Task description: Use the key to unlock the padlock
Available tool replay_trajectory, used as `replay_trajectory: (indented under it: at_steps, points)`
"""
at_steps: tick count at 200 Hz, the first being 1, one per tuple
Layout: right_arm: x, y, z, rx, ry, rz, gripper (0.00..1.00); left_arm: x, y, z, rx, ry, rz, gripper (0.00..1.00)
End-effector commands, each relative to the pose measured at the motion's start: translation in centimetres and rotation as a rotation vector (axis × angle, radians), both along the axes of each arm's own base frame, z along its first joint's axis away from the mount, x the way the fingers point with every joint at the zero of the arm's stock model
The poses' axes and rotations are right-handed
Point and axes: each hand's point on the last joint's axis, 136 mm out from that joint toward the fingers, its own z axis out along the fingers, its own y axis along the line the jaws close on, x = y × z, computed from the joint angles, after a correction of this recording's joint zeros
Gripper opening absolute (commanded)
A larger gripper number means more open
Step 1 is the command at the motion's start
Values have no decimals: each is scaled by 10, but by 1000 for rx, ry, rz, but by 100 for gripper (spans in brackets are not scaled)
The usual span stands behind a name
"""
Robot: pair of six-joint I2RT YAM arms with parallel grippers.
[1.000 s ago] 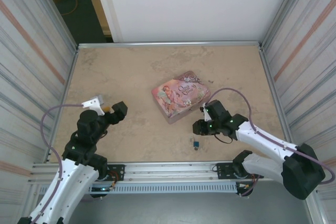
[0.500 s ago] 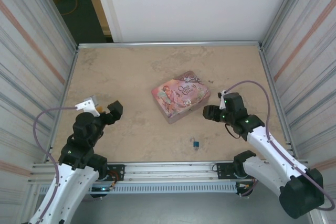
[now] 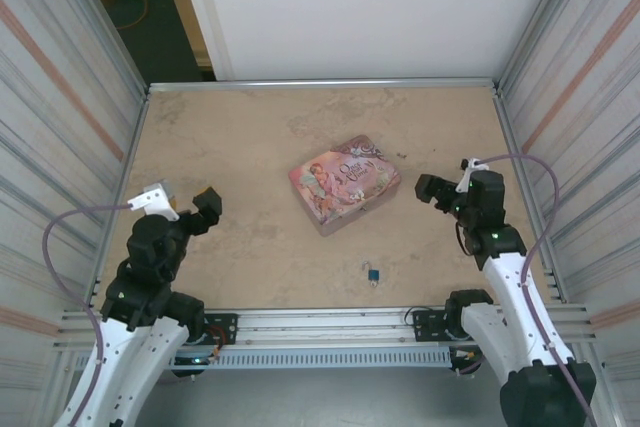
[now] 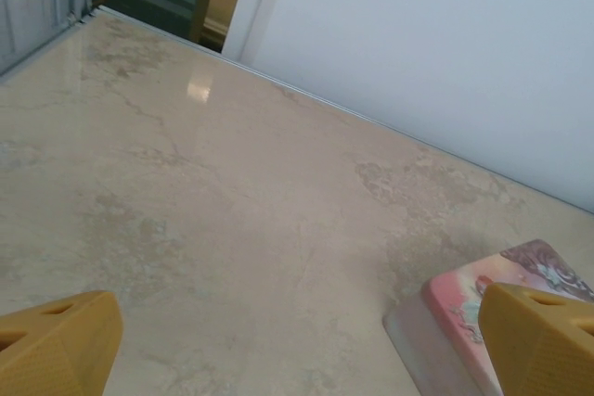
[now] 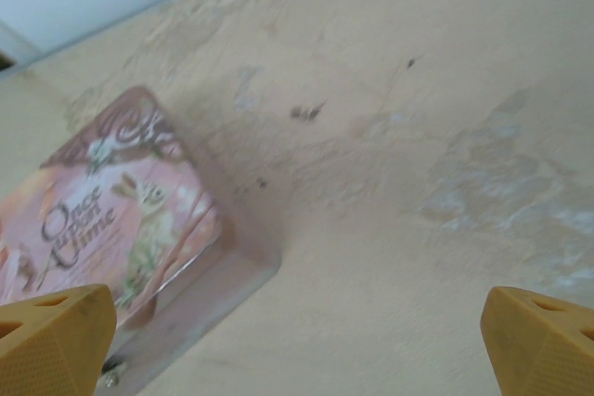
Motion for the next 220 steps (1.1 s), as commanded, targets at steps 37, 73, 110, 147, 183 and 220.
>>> replay_trajectory:
  at_steps: [37, 73, 110, 147, 183, 220]
  points:
    - [24, -51, -1, -117, -109, -148, 99, 1, 35, 21, 162, -71, 167, 99]
    - [32, -64, -22, -254, -141, -159, 99, 18, 40, 18, 377, -74, 187, 99]
    - [44, -64, -51, -264, -139, -145, 99, 34, 36, -8, 461, -29, 167, 99]
    - [59, -57, -67, -240, -164, -109, 99, 45, 40, -40, 453, 19, 187, 99]
    - [72, -47, -63, -232, -238, -51, 99, 56, 39, -62, 486, 45, 177, 99]
    - [78, -48, -67, -261, -272, -31, 99, 68, 32, -80, 519, 84, 131, 99]
